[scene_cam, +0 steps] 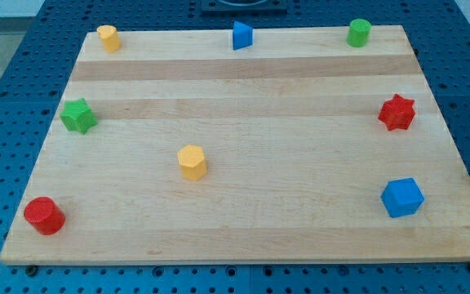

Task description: Move the blue cube diagonal to the yellow hexagon

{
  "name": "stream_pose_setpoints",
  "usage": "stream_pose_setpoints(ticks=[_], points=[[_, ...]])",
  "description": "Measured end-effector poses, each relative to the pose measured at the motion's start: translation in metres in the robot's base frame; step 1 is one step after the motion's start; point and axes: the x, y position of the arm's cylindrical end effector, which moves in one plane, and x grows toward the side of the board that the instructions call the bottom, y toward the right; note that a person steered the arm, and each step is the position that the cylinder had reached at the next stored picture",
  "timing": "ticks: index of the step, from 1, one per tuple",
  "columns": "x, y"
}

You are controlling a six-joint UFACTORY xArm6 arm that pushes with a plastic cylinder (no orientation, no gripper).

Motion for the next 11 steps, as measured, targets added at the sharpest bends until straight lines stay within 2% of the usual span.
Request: stream_pose_setpoints(ticks=[1,2,4,6,7,9,11], points=[[0.036,-0.011],[0.045,-0.033],[0.035,-0.077],[0.035,-0.079],[0.035,-0.099],[0.035,-0.157],[0.012,-0.229]])
